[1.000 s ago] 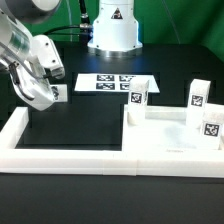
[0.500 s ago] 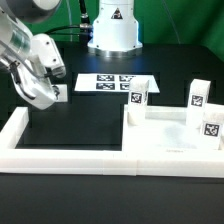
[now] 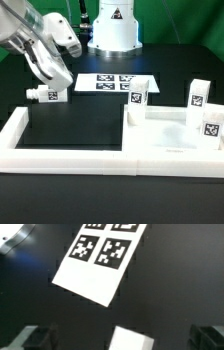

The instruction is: Assemble square table

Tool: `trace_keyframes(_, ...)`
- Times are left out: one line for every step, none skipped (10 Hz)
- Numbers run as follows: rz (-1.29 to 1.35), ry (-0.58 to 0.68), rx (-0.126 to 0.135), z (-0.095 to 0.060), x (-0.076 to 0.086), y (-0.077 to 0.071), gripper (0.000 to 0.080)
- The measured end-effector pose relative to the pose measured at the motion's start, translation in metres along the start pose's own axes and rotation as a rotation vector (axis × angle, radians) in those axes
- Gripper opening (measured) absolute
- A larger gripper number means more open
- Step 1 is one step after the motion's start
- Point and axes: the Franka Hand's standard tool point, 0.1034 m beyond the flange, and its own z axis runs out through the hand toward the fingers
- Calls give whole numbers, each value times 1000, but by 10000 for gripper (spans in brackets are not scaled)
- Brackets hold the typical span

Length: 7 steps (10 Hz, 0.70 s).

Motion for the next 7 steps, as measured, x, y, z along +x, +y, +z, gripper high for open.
trace_keyframes(1,0,1,0,1,0,649)
trace_keyframes(1,1,1,0,1,0,649)
trace_keyframes(-1,2,0,0,0,0,649)
trace_keyframes(-51,41,-46,-2,-4,-2,649)
trace_keyframes(-158,93,-87,-8,-15,-12,649)
trace_keyframes(-263,123,-120,-12,-25,-19,649)
trace_keyframes(-331,130,-139,-11,-30,-22,649)
